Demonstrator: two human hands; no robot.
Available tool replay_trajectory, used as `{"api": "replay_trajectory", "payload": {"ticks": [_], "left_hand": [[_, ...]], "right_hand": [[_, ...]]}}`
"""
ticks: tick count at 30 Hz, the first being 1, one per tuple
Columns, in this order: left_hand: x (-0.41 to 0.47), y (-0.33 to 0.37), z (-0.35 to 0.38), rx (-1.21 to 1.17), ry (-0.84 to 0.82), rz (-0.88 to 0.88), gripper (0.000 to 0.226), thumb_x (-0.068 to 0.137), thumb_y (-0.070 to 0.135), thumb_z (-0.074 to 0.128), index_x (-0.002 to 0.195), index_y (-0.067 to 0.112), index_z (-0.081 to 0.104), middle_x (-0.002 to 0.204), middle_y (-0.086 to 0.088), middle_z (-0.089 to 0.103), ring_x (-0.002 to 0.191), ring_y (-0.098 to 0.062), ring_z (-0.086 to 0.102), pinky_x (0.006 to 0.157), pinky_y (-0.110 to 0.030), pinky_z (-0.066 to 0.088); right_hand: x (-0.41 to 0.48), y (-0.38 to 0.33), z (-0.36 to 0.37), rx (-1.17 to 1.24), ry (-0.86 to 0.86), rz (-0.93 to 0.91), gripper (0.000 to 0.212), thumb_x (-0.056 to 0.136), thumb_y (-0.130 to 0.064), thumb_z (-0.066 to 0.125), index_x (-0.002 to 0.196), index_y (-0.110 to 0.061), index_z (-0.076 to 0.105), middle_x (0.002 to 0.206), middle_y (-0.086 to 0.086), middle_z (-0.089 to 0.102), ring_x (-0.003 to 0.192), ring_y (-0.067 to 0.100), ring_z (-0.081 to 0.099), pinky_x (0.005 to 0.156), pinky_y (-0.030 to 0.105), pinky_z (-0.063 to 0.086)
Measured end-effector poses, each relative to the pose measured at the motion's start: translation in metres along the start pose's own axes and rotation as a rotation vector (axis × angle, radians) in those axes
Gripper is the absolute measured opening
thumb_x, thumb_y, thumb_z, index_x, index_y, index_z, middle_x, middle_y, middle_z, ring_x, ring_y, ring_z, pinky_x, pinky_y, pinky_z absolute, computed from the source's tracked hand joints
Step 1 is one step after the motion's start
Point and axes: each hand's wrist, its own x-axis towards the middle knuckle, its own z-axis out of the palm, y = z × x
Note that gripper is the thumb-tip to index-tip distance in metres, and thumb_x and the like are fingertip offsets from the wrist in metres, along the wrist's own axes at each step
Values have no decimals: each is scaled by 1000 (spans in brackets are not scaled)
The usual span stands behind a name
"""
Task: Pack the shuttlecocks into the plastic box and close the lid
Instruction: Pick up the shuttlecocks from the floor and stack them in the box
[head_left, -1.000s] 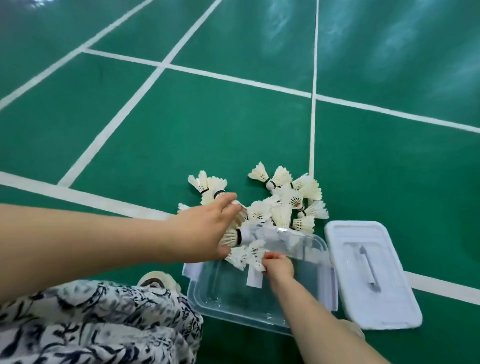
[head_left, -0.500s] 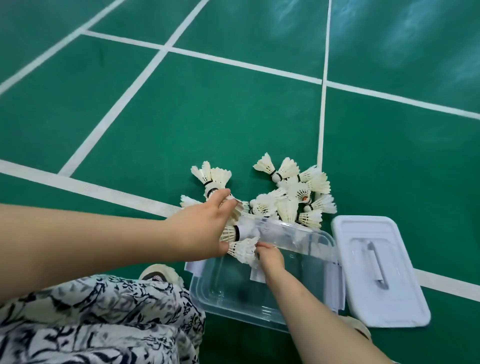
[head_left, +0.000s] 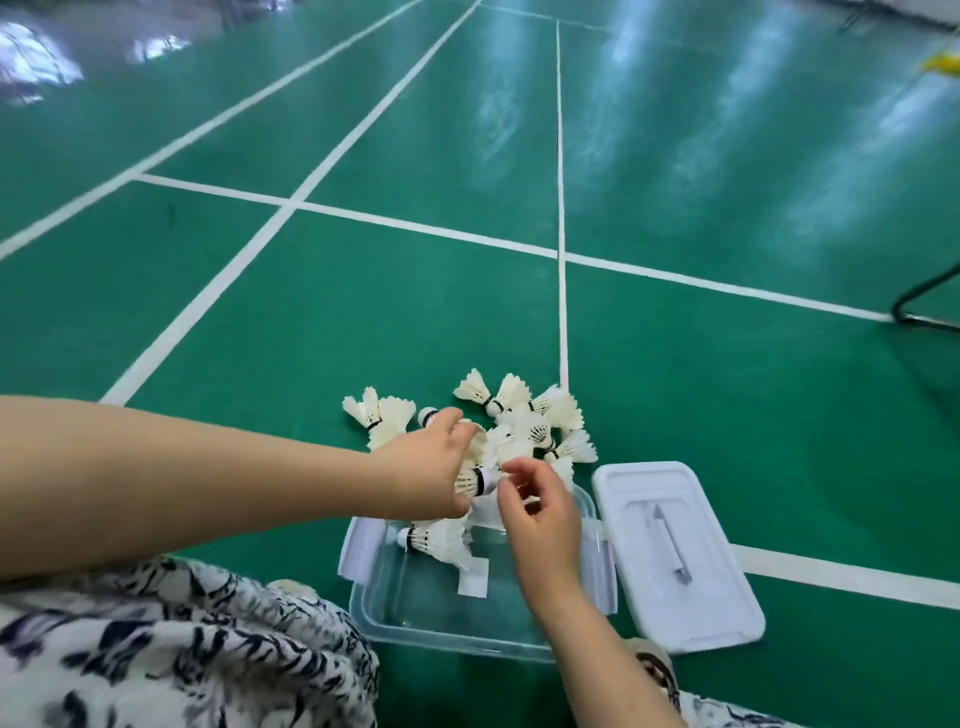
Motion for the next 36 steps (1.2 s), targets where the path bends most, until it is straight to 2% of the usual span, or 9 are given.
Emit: {"api": "replay_trajectory", "payload": {"ticks": [3,5,11,17,26,28,31,34,36], "left_hand": [[-5,9,-5,-27,51,56,78,82,33,60,145,14,17,155,-5,8,120,-26,51,102,-33,42],[-9,17,-8,-42,83,107,80,83,35,60,146,14,15,156,-4,6,122,-26,50,103,-29,39],[-21,25,-9,-53,137,160,86,81,29,62,147,12,10,156,-2,4,125,-26,47,103,-26,37],[-22,23,-11,-38,113,157,103,76,45,67,149,12,2,157,0,-2,137,-21,33,111,-24,28],[-18,8,-19,164,150,128,110,70,65,65,148,14,7,154,-1,15,122,-25,49,99,-37,45],[-17,-1,-24,208,204,108,104,72,63,63,146,12,11,147,-4,27,118,-26,51,94,-38,47],[-15,-13,-25,294,235,77,85,77,57,62,138,11,27,132,-6,41,112,-25,50,92,-39,47],[-15,-17,-23,427,178,102,59,82,56,56,120,12,42,116,-5,51,104,-24,50,86,-37,46],[-15,-17,-21,475,119,139,48,86,55,51,110,13,47,108,-4,54,98,-23,52,77,-34,44]], "right_hand": [[-9,-5,-8,-87,-25,-2,16,90,-26,58,97,-40,54,101,-20,54,96,6,55,75,15,45],[-10,-8,-10,20,-23,139,15,92,-30,56,106,-32,50,100,-16,54,92,6,57,67,10,43],[-19,-20,4,554,-258,570,15,93,-34,53,93,-21,60,84,-3,64,80,12,60,70,27,48],[-18,-15,3,590,-153,549,13,91,-23,56,102,-16,59,89,-2,64,89,12,61,73,28,48],[-8,-5,-8,587,-84,544,4,89,-16,57,87,-15,54,83,5,56,80,19,56,67,34,53],[0,7,-19,376,-17,505,7,88,-18,59,94,-17,55,95,8,61,80,17,56,69,33,52],[5,35,-30,-422,-83,383,20,84,-27,61,103,-24,57,100,3,65,72,11,54,60,24,44],[14,58,-24,-893,-174,345,45,80,-25,64,122,-13,56,119,10,61,89,21,57,77,28,48],[25,63,-16,-1137,-271,306,44,84,-22,62,125,-8,53,131,15,53,103,26,59,84,30,47]]}}
